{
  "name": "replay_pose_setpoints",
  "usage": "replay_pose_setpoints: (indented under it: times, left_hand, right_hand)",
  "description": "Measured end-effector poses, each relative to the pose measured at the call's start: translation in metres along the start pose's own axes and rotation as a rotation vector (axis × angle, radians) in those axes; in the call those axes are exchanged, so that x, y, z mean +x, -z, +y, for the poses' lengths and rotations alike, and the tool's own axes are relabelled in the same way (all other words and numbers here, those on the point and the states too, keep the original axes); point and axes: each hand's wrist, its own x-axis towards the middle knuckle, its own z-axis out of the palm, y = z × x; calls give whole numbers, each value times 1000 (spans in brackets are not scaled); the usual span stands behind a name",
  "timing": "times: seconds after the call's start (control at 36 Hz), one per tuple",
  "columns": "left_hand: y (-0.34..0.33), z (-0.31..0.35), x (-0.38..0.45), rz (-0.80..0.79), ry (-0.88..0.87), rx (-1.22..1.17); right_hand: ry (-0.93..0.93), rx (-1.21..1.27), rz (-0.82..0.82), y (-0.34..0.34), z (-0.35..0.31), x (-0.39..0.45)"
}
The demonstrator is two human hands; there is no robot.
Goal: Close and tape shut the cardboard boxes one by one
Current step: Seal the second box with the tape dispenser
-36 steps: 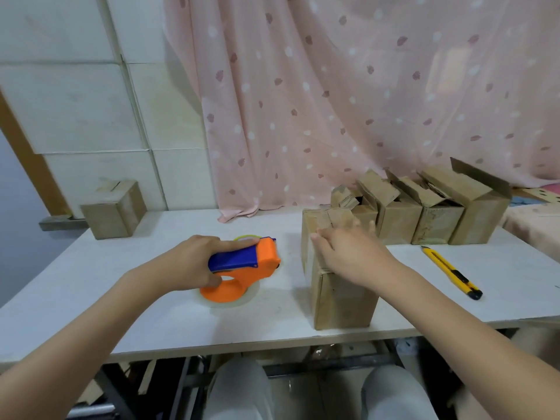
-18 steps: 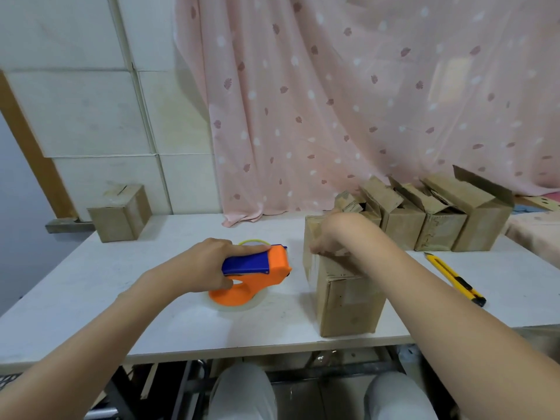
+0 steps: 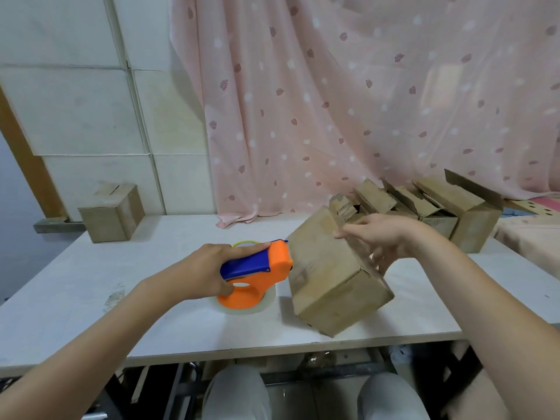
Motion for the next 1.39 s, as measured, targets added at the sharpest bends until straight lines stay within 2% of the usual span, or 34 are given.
replay_pose_setpoints:
  times: [0.08,0.36,0.56,0.67,0.83,0.86,0.92,0.97,1.0,1.06,1.11,1.17,1.39]
  left_hand:
    - [0,2,3,5,-9,12]
    - [-1,15,18,17,-37,75]
    - [0,21,23,6,-36,101]
    - [0,23,24,-13,-24,125]
    - [0,25,24,-6,-16,107]
    - [0,24,24,-8,-17,107]
    - [0,23,24,-13,-21,107]
    - [0,24,24,-13,-25,112]
    - [1,25,24,-15,-26,114]
    - [2,25,24,-16,-33,119]
    - [2,24,23,-16,-46,124]
    - [2,22,23,-16,-47,126]
    - [3,13,19,-23,-42,76]
  right_hand:
    - [-7,168,-64,0,25,6]
    - [19,410,-22,-8,72,16]
    - [-1,393,5,-18,74,18]
    - [43,230,112,-21,71,24]
    - [61,266,62,-27,72,18]
    - [85,214,102,-29,71,18]
    - [185,-47,287,-36,66,17]
    - [379,-341,480,-47,54,9]
    - [484,-444,505,-54,47,3]
    - [553,-564,408,-68,34,-5]
    - [488,-687,329,-80,29,-7]
    - [441,-788,342,-85,30,-5]
    - [405,-772,332,-86,34,-10]
